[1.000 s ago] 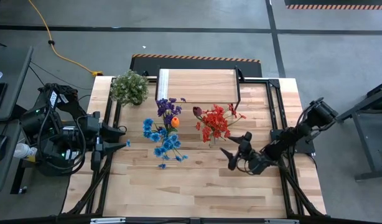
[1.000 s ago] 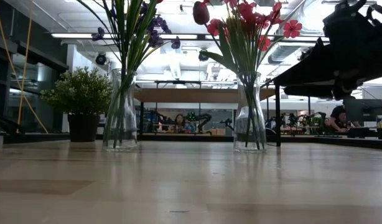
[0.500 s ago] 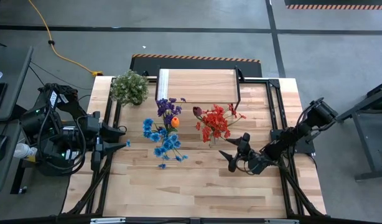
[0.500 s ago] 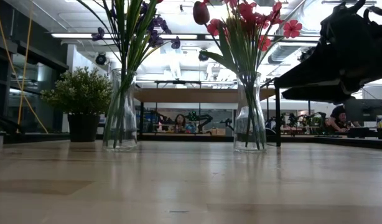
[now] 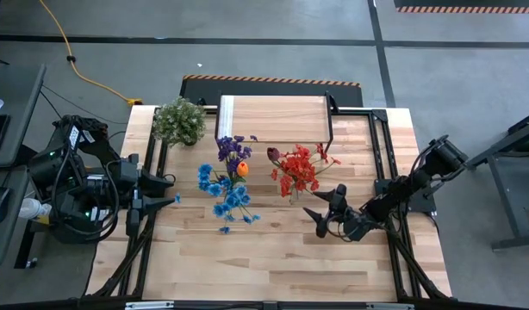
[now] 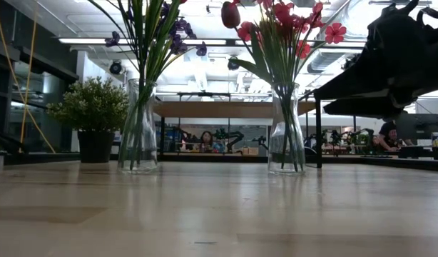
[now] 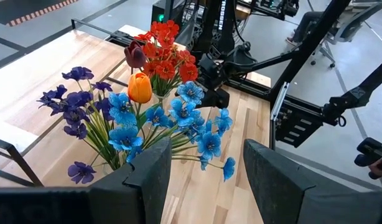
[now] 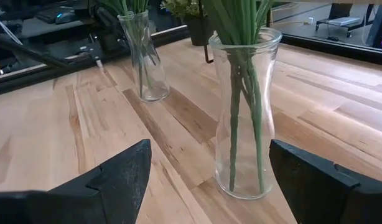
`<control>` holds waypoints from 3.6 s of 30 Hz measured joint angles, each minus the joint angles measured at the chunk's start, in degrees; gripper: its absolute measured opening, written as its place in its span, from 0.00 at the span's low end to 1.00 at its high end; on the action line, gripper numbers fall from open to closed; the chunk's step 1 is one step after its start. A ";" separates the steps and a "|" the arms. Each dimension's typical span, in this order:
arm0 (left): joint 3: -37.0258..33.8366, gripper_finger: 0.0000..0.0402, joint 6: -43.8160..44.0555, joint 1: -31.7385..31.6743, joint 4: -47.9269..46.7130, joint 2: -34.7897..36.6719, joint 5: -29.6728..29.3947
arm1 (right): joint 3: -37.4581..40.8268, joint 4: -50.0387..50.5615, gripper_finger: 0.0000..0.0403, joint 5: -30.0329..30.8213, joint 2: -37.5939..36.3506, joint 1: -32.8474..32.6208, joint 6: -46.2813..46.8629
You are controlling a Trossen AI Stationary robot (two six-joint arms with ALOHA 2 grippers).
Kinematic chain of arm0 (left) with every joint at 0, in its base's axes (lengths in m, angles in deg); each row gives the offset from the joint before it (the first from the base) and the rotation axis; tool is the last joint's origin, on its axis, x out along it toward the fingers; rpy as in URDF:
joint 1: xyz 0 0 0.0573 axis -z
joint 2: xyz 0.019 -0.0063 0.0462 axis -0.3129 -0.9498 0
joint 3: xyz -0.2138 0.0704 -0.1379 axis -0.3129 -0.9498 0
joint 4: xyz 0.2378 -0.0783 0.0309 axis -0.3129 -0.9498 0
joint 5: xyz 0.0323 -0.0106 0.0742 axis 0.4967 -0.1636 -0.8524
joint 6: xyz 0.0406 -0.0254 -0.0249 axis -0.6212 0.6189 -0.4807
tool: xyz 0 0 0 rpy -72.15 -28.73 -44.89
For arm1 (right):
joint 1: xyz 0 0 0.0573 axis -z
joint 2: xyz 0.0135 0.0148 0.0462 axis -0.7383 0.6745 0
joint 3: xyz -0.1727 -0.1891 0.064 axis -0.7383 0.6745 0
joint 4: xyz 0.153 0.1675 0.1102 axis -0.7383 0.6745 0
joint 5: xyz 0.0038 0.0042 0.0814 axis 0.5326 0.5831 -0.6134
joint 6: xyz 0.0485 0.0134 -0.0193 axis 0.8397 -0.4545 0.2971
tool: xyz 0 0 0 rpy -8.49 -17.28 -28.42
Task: Pick and place flowers into a vace then onto a shelf
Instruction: Put the right transparent flower vase on the shelf
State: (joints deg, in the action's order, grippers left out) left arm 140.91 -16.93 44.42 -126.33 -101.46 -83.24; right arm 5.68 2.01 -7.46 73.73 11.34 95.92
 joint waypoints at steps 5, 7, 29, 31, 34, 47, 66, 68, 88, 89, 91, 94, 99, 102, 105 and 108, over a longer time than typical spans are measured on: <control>0.00 0.58 0.01 0.00 0.01 0.00 0.00 | 0.00 -0.06 0.78 2.15 0.00 1.02 -0.15; 0.00 0.58 0.02 0.00 0.02 0.00 0.00 | 0.00 -0.13 0.78 0.55 0.00 2.29 0.08; -0.02 0.58 0.07 0.00 0.02 0.00 0.02 | -0.02 -5.86 0.78 -11.93 0.02 13.54 -10.27; -0.02 0.58 0.07 -0.02 0.02 0.00 0.02 | -0.04 -6.66 0.78 -13.07 0.02 14.49 -11.09; -0.02 0.58 0.09 0.00 0.04 0.00 0.02 | -0.04 -6.89 0.78 -14.44 0.02 15.72 -11.97; -0.02 0.58 0.11 0.00 0.04 0.00 0.04 | -0.04 -6.93 0.78 -18.14 0.02 20.06 -13.46; -0.02 0.58 0.00 -0.02 0.02 0.00 0.06 | -0.04 -9.07 0.78 -18.98 0.02 22.86 -14.08; -0.02 0.58 -0.02 0.00 -0.02 0.00 0.06 | -0.04 -9.07 0.78 -18.97 0.02 22.86 -14.08; -0.02 0.58 -0.13 -0.02 -0.11 0.02 0.08 | -0.02 -9.41 0.45 -18.79 0.02 22.86 -13.96; -0.02 0.58 -0.13 0.00 -0.11 0.02 0.08 | -0.02 -9.59 0.42 -18.86 0.02 22.76 -13.92; -0.02 0.58 -0.13 -0.01 -0.11 0.02 0.11 | 0.00 -9.88 0.40 -18.91 0.02 22.73 -13.90; -0.02 0.58 -0.13 0.00 -0.11 0.02 0.21 | 0.00 -10.60 0.40 -19.01 0.02 22.71 -13.90; -0.02 0.58 -0.13 0.00 -0.11 0.02 0.83 | 0.00 -12.96 0.40 -19.04 0.02 22.67 -13.90; -0.02 0.58 -0.15 0.00 -0.11 0.02 0.83 | -0.55 -12.95 0.40 -18.99 0.03 22.41 -13.92; -0.02 0.58 -0.61 -0.02 -0.09 0.02 0.83 | -2.84 -12.12 0.40 -18.95 0.04 21.80 -15.31; -0.02 0.58 -1.05 -0.02 -0.07 0.02 0.82 | -6.31 -8.96 0.40 -19.04 0.02 21.02 -17.67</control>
State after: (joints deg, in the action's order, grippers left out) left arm 140.89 -17.98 44.40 -126.39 -101.44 -82.42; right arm -0.64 -6.95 -26.49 73.75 32.35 78.25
